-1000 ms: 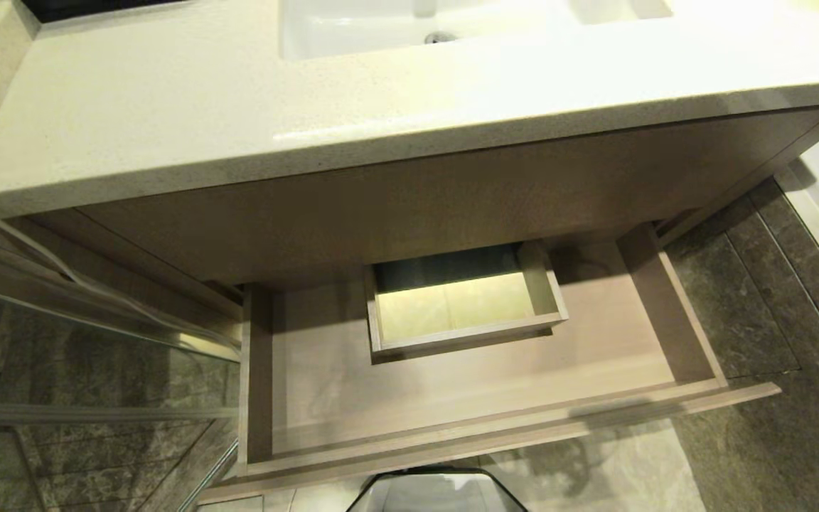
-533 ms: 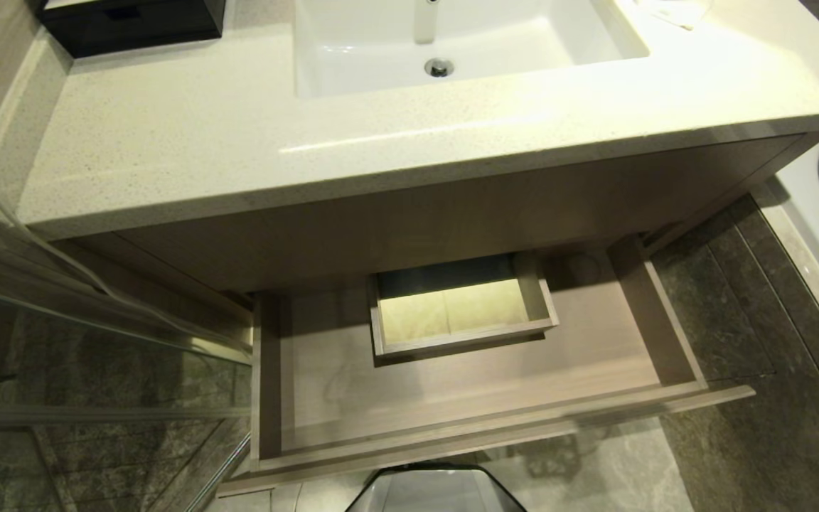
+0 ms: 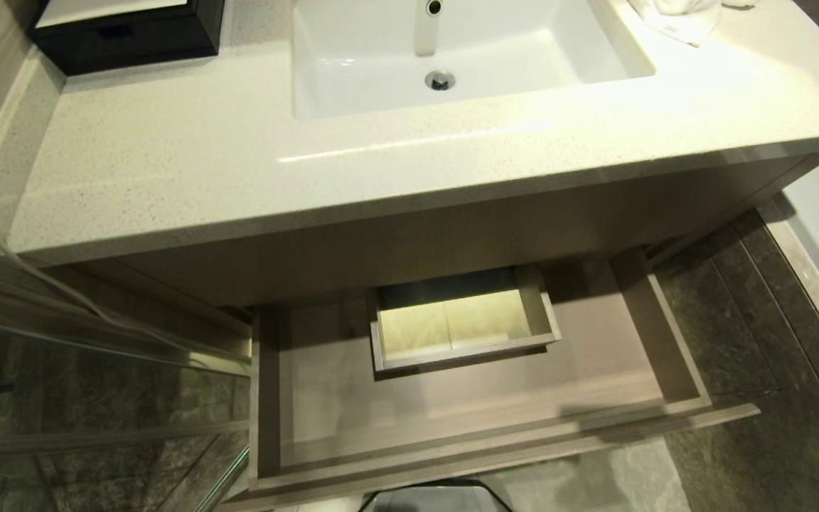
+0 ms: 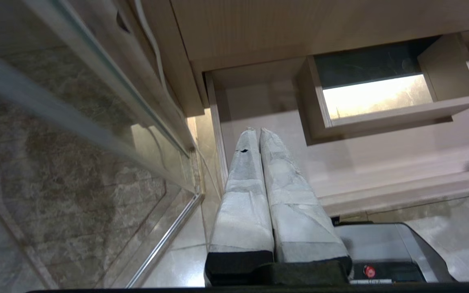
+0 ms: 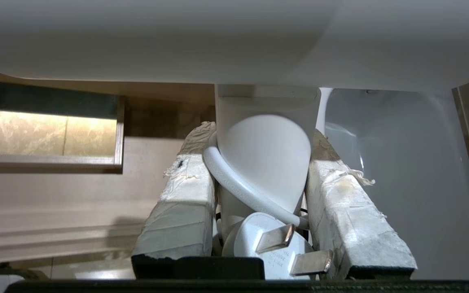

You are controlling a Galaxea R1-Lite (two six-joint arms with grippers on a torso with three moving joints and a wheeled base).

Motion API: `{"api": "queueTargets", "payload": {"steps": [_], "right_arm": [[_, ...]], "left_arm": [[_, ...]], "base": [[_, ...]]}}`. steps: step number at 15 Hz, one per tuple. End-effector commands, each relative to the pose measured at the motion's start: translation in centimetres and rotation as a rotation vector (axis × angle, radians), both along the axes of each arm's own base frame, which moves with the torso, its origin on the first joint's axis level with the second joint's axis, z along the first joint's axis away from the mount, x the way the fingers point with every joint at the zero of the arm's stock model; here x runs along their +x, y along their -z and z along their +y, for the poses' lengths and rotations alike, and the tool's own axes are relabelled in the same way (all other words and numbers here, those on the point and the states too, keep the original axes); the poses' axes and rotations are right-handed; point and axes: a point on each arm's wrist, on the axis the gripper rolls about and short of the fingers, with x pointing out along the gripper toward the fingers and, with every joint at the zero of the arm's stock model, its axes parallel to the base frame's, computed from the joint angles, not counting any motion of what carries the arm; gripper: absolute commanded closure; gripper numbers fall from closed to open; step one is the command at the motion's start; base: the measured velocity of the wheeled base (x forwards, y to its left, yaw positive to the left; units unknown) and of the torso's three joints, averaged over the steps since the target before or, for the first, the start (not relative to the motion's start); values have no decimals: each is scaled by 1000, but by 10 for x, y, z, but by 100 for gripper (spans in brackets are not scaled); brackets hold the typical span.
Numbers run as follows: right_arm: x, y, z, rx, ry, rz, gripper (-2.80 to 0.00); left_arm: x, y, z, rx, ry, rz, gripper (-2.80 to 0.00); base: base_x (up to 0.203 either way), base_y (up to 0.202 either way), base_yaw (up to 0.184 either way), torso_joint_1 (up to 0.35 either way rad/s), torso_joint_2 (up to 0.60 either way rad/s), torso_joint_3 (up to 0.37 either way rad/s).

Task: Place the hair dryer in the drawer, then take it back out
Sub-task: Place it on the countertop

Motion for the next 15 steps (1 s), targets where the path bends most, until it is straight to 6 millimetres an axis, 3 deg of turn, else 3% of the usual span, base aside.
{"api": "queueTargets", "payload": {"steps": [1, 15], "right_arm": [[1, 0, 0, -2, -5, 4, 0], [13, -7, -1, -3, -23, 16, 0]], "left_arm": [[0, 0, 0, 0, 1, 1, 0], [0, 0, 0, 0, 0, 1, 0]], "base": [[0, 0, 0, 289, -32, 250], [0, 0, 0, 333, -126, 202]]}}
